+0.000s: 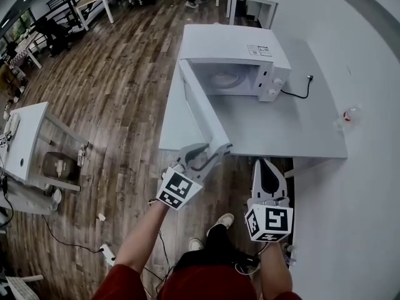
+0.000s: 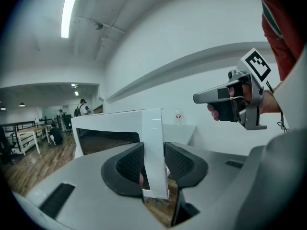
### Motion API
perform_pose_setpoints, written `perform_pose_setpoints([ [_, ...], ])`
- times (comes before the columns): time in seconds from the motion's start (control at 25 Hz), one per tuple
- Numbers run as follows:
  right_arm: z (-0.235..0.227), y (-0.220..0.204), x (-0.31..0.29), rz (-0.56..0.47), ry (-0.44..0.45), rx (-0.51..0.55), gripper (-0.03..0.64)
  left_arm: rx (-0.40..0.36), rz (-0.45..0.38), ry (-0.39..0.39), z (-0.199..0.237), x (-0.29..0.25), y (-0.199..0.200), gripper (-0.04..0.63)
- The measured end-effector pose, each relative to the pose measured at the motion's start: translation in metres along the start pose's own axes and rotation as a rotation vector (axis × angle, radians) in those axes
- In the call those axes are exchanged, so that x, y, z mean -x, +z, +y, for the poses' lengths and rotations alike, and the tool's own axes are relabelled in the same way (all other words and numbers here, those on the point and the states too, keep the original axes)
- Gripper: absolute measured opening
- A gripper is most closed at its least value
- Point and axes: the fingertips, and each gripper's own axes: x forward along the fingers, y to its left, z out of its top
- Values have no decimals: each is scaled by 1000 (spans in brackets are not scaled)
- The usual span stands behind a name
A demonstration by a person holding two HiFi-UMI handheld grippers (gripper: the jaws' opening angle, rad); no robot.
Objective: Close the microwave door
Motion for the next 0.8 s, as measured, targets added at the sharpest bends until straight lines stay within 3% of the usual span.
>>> perform_pose_setpoints([
  [0.44, -36, 1, -22, -1, -26, 1, 28, 49, -59, 64, -10, -35, 12, 149],
  [0.8, -75, -6, -39, 2, -52, -23, 28, 67, -103, 163, -15, -72, 21, 147],
])
